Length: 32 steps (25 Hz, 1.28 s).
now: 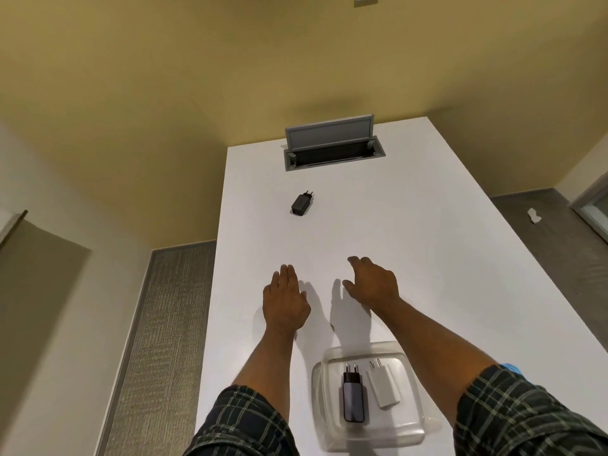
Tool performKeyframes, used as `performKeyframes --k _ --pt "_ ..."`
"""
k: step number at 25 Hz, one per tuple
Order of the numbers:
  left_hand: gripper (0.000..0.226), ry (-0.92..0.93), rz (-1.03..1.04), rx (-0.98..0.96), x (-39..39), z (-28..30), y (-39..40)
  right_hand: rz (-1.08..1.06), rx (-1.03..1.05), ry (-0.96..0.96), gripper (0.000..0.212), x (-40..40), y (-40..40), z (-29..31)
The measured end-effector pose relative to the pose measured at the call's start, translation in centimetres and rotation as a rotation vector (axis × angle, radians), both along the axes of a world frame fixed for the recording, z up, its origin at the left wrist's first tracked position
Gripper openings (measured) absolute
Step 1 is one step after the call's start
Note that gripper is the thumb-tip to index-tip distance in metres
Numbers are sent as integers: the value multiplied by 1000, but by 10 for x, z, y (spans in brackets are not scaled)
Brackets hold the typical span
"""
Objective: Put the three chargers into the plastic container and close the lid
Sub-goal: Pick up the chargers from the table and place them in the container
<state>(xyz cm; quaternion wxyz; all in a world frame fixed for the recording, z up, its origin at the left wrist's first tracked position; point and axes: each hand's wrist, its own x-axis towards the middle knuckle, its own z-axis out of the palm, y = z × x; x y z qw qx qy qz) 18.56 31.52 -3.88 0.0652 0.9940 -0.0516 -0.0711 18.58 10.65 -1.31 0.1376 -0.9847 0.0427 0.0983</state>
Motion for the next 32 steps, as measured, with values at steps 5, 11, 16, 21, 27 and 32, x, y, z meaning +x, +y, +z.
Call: performKeyframes --k 5,11,16,21,27,32 --pt "74 7 9 -41 35 -27 13 -1 26 74 58 57 16 -13" --pt "71 35 14 -87 68 -72 25 37 84 65 57 130 38 -38" --pt "64 -11 72 -131 68 -105 31 56 100 32 62 186 59 -49" --pt "62 -95 132 -184 72 -112 27 68 120 79 76 239 72 -61" --pt "64 -119 159 -223 70 -114 28 80 116 116 80 285 76 -75" --pt "64 -123 172 -230 71 -116 27 77 63 119 62 299 85 -80"
